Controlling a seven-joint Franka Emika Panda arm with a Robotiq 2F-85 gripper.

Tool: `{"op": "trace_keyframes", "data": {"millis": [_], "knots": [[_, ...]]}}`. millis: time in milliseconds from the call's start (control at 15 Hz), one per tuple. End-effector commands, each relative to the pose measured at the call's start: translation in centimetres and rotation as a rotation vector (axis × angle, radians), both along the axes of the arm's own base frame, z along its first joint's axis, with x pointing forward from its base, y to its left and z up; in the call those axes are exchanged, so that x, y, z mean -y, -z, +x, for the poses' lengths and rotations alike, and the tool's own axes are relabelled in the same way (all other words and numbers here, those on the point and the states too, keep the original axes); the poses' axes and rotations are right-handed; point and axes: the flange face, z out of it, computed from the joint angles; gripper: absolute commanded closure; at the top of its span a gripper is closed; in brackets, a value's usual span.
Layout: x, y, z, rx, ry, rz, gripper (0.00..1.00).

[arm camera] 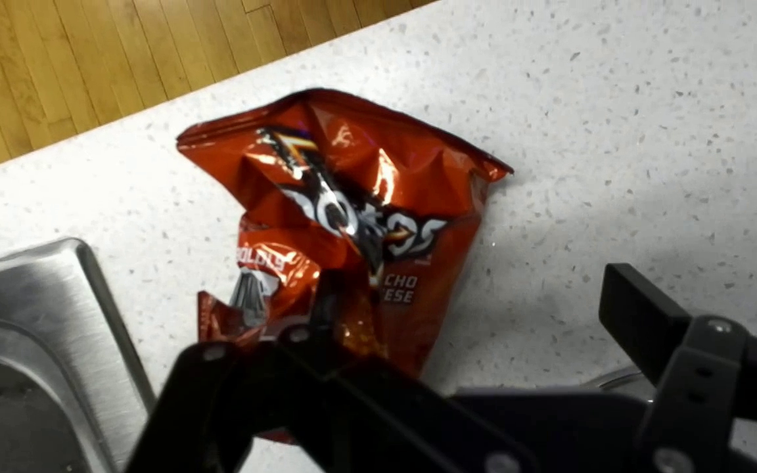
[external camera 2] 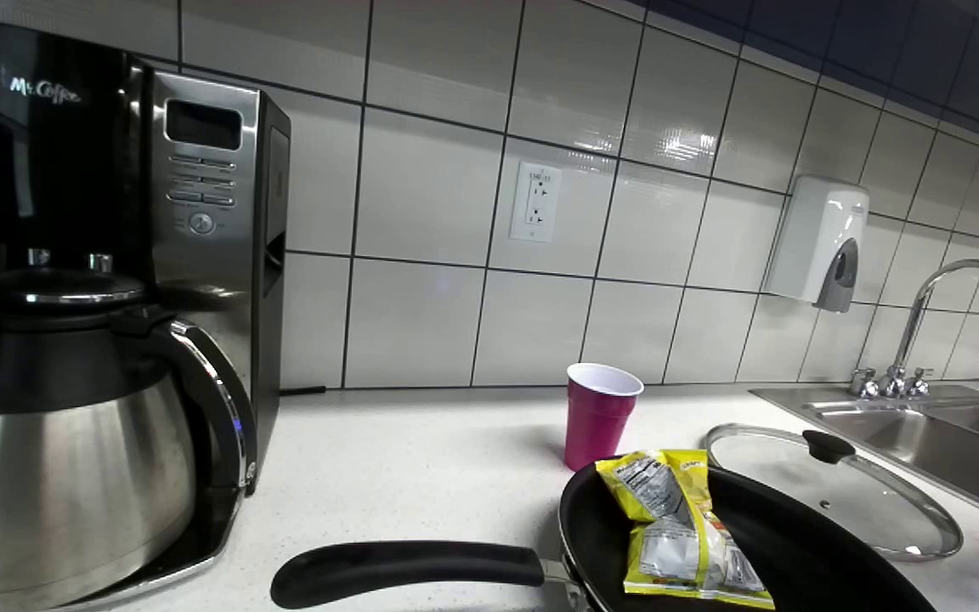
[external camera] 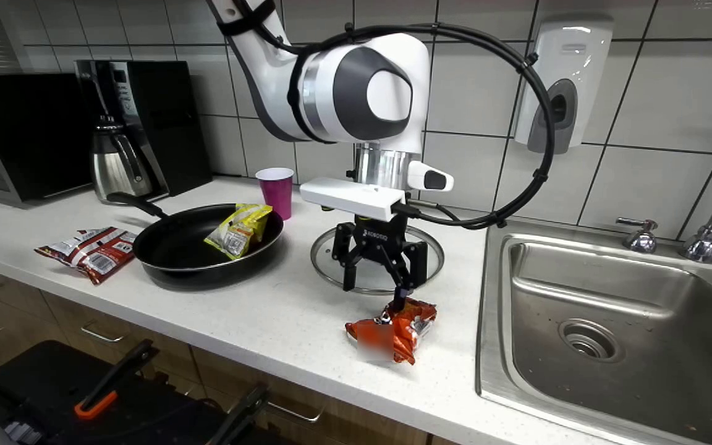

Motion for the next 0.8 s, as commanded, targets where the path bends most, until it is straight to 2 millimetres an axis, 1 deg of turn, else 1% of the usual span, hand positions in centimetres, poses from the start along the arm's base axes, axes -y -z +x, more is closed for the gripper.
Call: {"op": "trace_keyframes", "data": {"millis": [0, 200, 267, 333, 400, 467, 733], "knots": [[0.69, 0.39, -0.39, -0.004, -0.012, 0.0, 0.0], [0.78, 0.6, -0.49, -0.007, -0.007, 0.0, 0.0], [0.81, 0.61, -0.51, -0.007, -0.005, 0.0, 0.25], [0.85, 0.61, -0.53, -0.007, -0.004, 0.0, 0.28], [0.87, 0.59, -0.54, -0.007, -0.004, -0.001, 0.34], [0.88, 0.57, -0.54, -0.007, -0.004, -0.001, 0.44], [0.84, 0.52, -0.49, -0.007, -0.007, -0.002, 0.75]]}}
